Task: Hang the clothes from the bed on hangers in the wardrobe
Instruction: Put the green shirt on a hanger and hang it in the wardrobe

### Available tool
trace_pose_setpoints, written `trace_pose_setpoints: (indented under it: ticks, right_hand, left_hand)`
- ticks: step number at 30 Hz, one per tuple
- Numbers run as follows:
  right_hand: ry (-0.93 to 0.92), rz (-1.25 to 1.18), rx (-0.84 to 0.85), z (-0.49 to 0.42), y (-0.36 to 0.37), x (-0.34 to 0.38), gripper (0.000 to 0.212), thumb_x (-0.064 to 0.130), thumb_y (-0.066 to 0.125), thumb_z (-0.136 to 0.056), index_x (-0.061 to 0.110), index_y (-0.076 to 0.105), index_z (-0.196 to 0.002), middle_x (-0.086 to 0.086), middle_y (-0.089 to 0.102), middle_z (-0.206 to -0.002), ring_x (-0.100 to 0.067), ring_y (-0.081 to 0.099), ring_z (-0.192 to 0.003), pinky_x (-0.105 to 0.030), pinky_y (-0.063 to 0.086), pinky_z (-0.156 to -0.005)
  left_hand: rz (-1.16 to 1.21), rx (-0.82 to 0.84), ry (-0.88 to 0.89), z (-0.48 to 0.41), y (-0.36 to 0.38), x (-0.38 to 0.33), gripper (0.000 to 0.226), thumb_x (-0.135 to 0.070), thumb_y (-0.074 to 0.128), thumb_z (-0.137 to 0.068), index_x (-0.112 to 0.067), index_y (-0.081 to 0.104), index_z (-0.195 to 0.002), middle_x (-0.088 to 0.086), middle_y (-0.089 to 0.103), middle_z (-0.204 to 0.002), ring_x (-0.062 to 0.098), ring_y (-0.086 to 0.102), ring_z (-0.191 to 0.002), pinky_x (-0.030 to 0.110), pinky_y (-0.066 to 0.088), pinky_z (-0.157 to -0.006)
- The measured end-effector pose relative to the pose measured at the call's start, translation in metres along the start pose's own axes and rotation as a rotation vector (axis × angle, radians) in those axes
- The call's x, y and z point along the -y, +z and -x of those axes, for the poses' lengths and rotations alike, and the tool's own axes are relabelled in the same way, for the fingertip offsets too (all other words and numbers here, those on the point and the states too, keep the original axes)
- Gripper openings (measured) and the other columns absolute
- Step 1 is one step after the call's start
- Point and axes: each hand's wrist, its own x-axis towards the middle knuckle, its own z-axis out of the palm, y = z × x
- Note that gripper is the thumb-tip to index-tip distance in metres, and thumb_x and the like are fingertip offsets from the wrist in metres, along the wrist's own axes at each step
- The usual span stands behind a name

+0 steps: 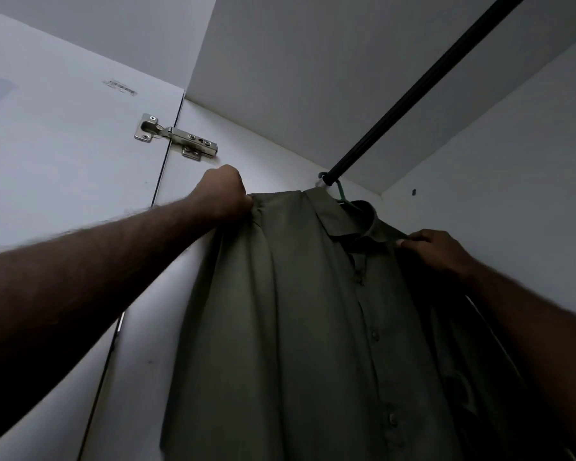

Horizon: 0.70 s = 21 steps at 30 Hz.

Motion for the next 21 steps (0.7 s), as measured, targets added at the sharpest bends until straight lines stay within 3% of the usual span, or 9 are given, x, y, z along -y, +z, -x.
trace_pose_setpoints:
  ticks: [3, 5, 9, 12, 18, 21]
  right_hand:
    - [0.019, 0.023, 0.029, 0.007, 0.004, -0.004, 0.052, 0.043, 0.069, -0.087, 0.010, 0.062, -0.127, -0.013, 0.061, -0.130, -0.029, 0.058, -0.115, -0.041, 0.047, -0.101]
    - [-0.016, 0.065, 0.046, 0.016, 0.007, 0.002, 0.053, 0.043, 0.066, -0.089, 0.011, 0.059, -0.131, -0.014, 0.056, -0.136, -0.030, 0.054, -0.123, -0.039, 0.044, -0.102]
    - [-0.189, 0.146, 0.109, 0.040, 0.018, 0.031, 0.048, 0.043, 0.059, -0.095, 0.013, 0.057, -0.132, -0.010, 0.058, -0.135, -0.025, 0.054, -0.122, -0.029, 0.041, -0.093]
    - [-0.335, 0.247, 0.126, 0.063, 0.030, 0.052, 0.051, 0.046, 0.060, -0.092, 0.018, 0.053, -0.134, -0.006, 0.058, -0.133, -0.022, 0.056, -0.118, -0.028, 0.043, -0.093]
    - [-0.590, 0.308, 0.199, 0.113, 0.044, 0.086, 0.055, 0.047, 0.060, -0.091, 0.022, 0.048, -0.138, -0.003, 0.050, -0.140, -0.019, 0.049, -0.126, -0.036, 0.042, -0.105]
    - [-0.638, 0.320, 0.267, 0.132, 0.044, 0.099, 0.054, 0.048, 0.055, -0.093, 0.026, 0.046, -0.141, 0.000, 0.046, -0.143, -0.018, 0.045, -0.130, -0.038, 0.041, -0.108]
  left_hand:
    - [0.054, 0.044, -0.044, 0.012, -0.003, -0.005, 0.026, -0.013, 0.065, -0.084, 0.010, 0.067, -0.096, 0.028, 0.068, -0.096, 0.035, 0.065, -0.092, 0.043, 0.054, -0.081]
    - [0.082, 0.055, -0.071, 0.021, -0.005, -0.009, 0.022, -0.016, 0.067, -0.084, 0.002, 0.063, -0.096, 0.022, 0.061, -0.093, 0.031, 0.060, -0.089, 0.042, 0.053, -0.085]
    - [0.116, 0.091, -0.147, 0.042, -0.005, -0.016, 0.056, -0.034, 0.072, -0.081, -0.001, 0.050, -0.121, 0.013, 0.053, -0.109, 0.030, 0.057, -0.104, 0.041, 0.053, -0.089]
    - [0.014, 0.123, -0.133, 0.061, -0.003, -0.022, 0.066, -0.044, 0.071, -0.080, -0.001, 0.043, -0.120, 0.014, 0.055, -0.111, 0.032, 0.056, -0.104, 0.034, 0.046, -0.078]
    - [-0.235, 0.039, -0.036, 0.094, -0.016, -0.040, 0.045, -0.055, 0.063, -0.079, -0.013, 0.048, -0.086, 0.004, 0.052, -0.087, 0.025, 0.052, -0.079, 0.031, 0.037, -0.066]
    - [-0.224, 0.247, -0.110, 0.105, -0.026, -0.045, 0.046, -0.056, 0.062, -0.083, -0.014, 0.051, -0.068, 0.005, 0.056, -0.070, 0.021, 0.057, -0.066, 0.031, 0.050, -0.064]
